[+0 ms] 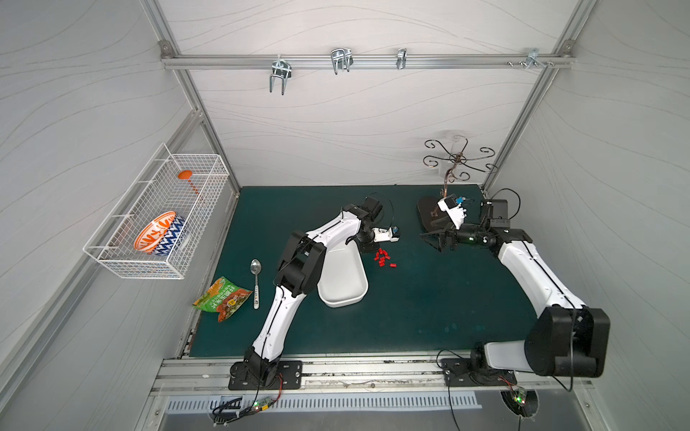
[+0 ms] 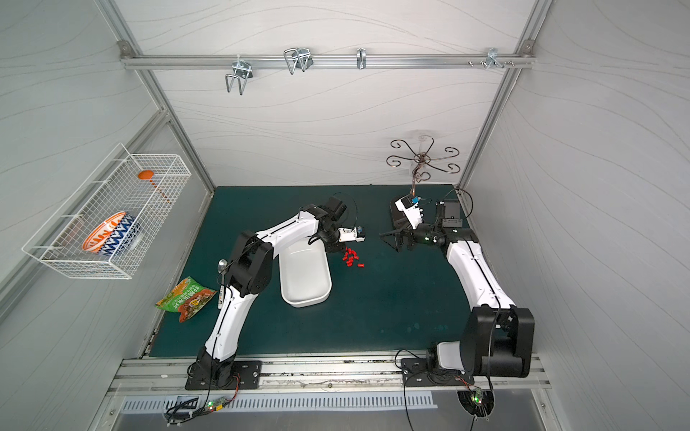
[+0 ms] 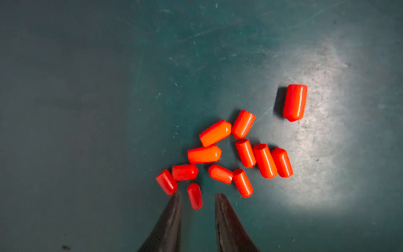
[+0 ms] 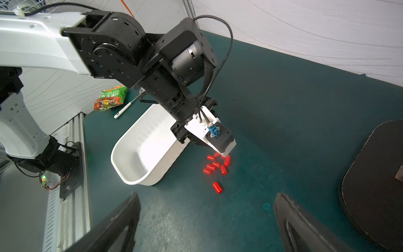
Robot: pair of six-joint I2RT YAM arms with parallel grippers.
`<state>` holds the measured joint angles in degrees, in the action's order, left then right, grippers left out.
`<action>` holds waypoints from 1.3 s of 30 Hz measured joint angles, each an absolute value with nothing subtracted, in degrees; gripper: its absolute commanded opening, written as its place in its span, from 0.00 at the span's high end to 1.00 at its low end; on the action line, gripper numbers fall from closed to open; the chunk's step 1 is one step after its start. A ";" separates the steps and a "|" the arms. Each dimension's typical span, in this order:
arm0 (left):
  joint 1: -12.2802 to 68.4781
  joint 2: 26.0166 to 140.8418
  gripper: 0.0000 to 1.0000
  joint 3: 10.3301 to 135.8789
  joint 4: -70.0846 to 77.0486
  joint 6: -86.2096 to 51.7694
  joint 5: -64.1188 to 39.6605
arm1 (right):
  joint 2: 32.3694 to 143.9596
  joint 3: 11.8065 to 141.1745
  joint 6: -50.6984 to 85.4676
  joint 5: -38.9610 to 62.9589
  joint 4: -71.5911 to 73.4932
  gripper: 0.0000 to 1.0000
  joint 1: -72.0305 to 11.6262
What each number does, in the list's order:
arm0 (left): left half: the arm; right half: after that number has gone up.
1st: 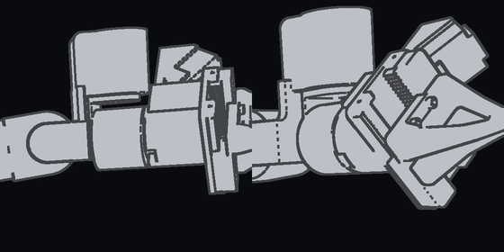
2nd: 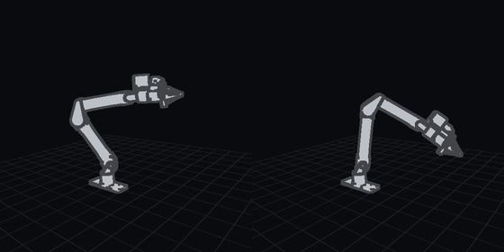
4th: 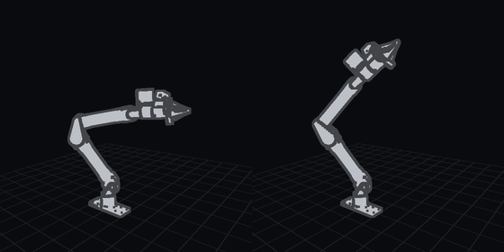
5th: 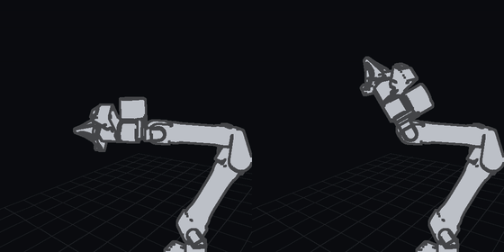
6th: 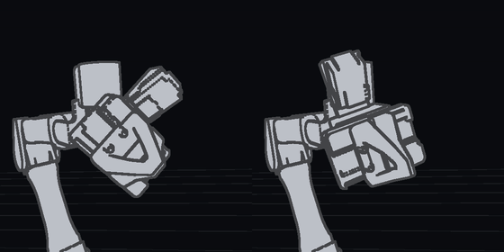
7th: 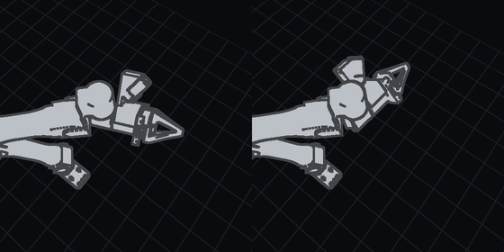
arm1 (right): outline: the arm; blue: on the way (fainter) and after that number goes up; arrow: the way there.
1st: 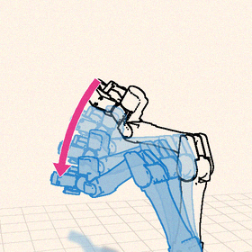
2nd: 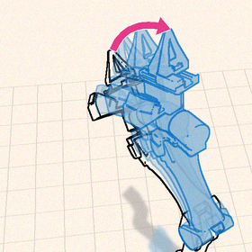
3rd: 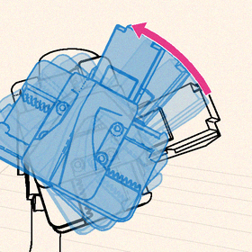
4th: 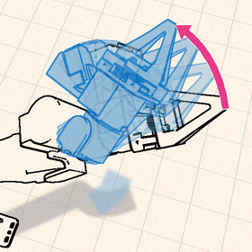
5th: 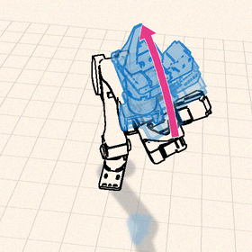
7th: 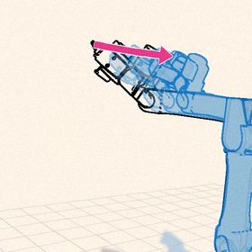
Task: Take the screw protection sleeves out of the storage box
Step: Place the screw protection sleeve at the center of the board, then reset both arms
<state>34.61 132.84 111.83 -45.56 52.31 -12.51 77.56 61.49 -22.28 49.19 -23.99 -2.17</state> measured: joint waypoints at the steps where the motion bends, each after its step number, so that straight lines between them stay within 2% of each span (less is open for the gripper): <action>1: 34.61 132.46 0.67 111.83 -45.56 52.16 -12.40 | 77.56 61.49 -22.28 49.19 -23.99 0.01 -2.22; 11: 34.61 123.04 0.60 107.48 -45.52 50.26 -11.33 | 77.49 61.49 -22.70 47.90 -24.08 0.01 -2.24; 17: 33.19 111.20 0.54 96.09 -43.72 47.81 -10.48 | 76.84 62.22 -25.41 43.03 -26.04 0.01 -2.22; 22: 28.77 101.10 0.50 86.59 -42.19 44.77 -9.54 | 75.90 64.47 -27.86 37.47 -27.73 0.01 -2.22; 25: 24.27 94.74 0.42 80.34 -41.25 42.96 -9.37 | 74.94 65.63 -29.21 34.02 -28.69 0.01 -2.22; 29: 16.97 85.82 0.21 70.70 -37.45 39.57 -9.43 | 74.13 67.22 -29.85 26.89 -29.32 0.01 -2.22; 34: 8.93 77.52 0.01 58.87 -29.21 34.85 -9.21 | 71.59 66.92 -28.69 14.35 -28.64 0.01 -2.04; 39: 4.99 69.43 0.00 46.15 -18.00 30.30 -7.68 | 65.36 62.24 -25.98 4.08 -24.32 0.01 -0.54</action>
